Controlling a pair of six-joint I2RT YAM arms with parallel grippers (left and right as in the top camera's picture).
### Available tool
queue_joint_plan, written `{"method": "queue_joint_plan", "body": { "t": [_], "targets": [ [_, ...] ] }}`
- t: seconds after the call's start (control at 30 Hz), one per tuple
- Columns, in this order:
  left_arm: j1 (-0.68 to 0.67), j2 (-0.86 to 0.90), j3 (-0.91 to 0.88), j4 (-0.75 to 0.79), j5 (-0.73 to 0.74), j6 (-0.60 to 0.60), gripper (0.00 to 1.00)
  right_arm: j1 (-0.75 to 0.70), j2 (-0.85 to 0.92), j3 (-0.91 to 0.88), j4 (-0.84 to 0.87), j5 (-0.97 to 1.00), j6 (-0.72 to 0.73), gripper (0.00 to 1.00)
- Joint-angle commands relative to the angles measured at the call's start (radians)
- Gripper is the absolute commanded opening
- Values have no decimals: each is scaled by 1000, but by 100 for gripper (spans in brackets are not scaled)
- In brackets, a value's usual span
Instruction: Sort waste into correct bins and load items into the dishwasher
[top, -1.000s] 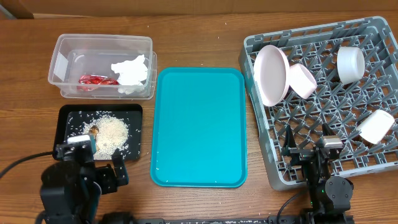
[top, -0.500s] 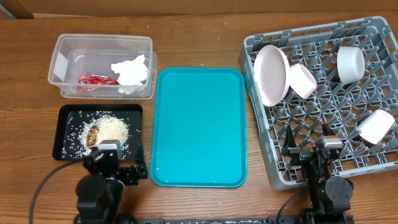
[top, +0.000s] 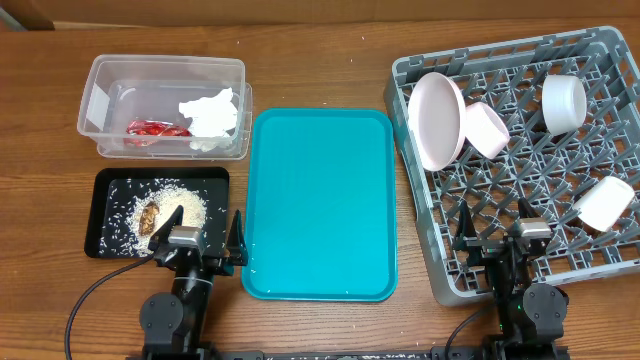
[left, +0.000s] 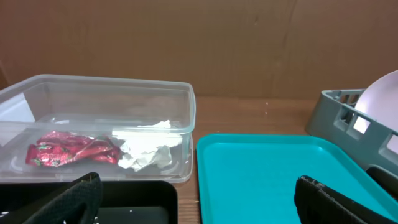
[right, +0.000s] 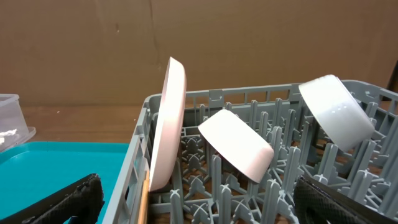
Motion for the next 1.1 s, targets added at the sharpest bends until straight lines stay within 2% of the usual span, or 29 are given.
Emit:
{"method": "queue_joint_plan", "body": {
  "t": [0.0,0.17,0.27,1.07],
  "targets": [
    [-8,-13,-23,5,-42,5,100,1,-9,-11,6,13,-7,100],
    [-8,-13,-23,-13,-103,-39,100,1,-9,-11,7,13,-6,100],
    [-8,-13,-22,-24,-85,-65,100,1,-9,-11,6,13,-7,100],
    [-6,-11,-22,-24,-87,-64,100,1,-9,-11,6,13,-7,100]
  ]
}}
